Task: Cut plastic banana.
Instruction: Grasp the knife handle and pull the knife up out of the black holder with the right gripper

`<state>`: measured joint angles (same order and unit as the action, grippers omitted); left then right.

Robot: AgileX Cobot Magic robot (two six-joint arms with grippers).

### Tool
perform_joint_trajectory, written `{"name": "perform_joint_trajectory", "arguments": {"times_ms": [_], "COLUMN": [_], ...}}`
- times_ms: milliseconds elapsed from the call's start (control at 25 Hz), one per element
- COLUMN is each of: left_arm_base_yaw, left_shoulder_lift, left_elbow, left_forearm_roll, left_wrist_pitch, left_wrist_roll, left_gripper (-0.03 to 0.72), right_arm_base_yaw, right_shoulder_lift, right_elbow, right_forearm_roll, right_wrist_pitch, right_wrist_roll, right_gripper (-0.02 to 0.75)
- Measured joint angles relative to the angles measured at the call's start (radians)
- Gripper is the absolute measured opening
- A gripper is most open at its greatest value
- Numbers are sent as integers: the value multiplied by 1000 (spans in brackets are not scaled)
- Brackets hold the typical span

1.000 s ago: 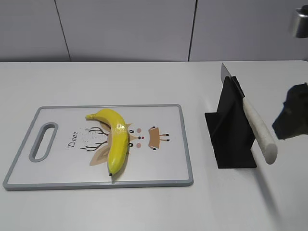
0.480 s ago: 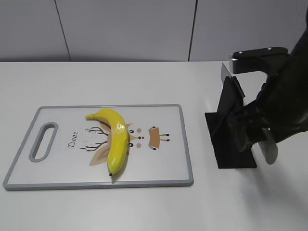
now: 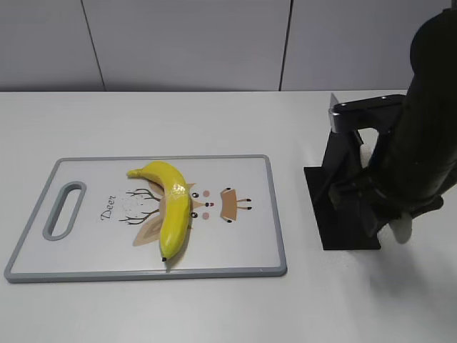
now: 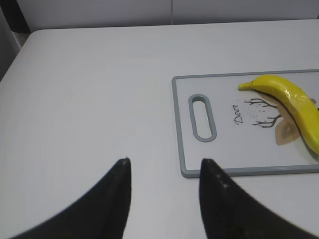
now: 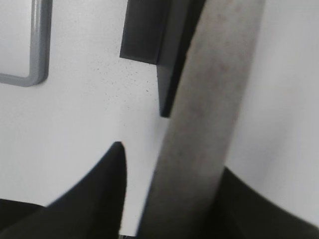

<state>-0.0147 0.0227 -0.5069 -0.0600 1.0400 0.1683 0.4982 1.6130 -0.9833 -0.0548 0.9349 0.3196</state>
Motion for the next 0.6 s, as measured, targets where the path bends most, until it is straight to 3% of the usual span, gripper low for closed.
{"name": "perform_joint_trajectory", "arguments": {"times_ms": [40, 80, 600], "left_arm_base_yaw": [0, 0, 1], "left_shoulder_lift": [0, 0, 0], "left_elbow": [0, 0, 0], "left_forearm_roll": [0, 0, -1], "left_wrist_pitch": [0, 0, 0], "left_wrist_roll": [0, 0, 0], "left_gripper": [429, 429, 429], "right_arm_base_yaw": [-1, -6, -7], "right_shoulder_lift": [0, 0, -34], "right_elbow": [0, 0, 0], "right_forearm_roll": [-8, -13, -15], "right_wrist_pitch": [7, 9, 18], "right_wrist_roll": [18, 32, 49], "right_gripper": [209, 189, 181]}}
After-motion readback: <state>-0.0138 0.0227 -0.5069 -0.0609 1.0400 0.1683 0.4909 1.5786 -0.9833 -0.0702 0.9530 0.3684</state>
